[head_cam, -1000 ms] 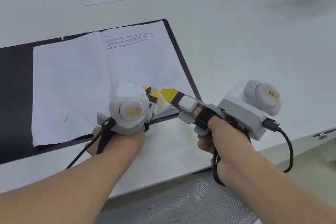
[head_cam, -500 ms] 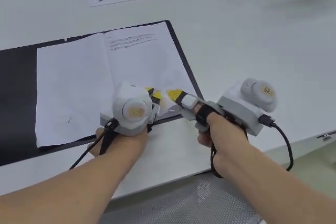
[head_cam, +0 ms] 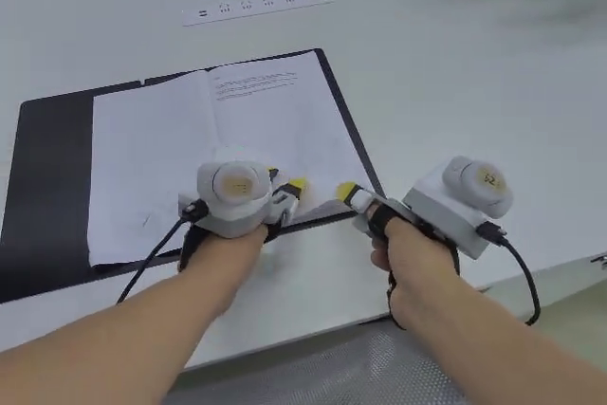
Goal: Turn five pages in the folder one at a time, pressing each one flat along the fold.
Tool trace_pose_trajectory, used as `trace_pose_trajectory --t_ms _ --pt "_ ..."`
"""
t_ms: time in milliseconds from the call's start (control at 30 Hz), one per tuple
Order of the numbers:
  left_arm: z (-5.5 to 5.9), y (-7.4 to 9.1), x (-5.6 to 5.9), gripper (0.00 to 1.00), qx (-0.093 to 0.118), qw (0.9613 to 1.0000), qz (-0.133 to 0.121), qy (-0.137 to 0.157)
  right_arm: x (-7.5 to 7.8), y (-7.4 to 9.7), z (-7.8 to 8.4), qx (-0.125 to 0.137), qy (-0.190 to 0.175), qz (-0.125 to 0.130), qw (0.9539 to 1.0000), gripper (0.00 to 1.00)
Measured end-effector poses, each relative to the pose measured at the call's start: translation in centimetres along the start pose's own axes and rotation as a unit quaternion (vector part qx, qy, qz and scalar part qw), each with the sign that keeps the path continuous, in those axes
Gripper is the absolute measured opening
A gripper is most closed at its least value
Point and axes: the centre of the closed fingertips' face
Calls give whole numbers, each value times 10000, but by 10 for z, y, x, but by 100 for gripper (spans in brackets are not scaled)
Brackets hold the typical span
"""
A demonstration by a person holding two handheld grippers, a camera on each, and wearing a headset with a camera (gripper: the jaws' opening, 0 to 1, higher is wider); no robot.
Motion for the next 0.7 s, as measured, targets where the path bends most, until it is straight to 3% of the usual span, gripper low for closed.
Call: trace_pose_trajectory --t_ms 67,167,400,567,700 --pt "-6 12 -6 23 115 9999 11 -24 -9 2 -5 113 32 -172 9998 0" --pt "-20 29 -18 29 332 9993 -139 94 -23 7 -9 221 26 -360 9991 0" --pt "-45 69 -48 31 670 9966 -474 50 -61 14 -11 300 119 -853 9958 0" --pt "-61 95 -70 32 936 9926 -768 49 -97 18 -6 255 428 -1297 9903 0" --pt "-66 114 -83 32 1029 9900 -962 59 -121 19 6 150 701 -1595 9846 0"
Point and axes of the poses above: the centre of the closed fingertips' face, and the gripper's own axes: y roughly backward along the fingers, x roughly to its right, z roughly out of its underside, and after that the axes turned 12 degrees about x, right-handed
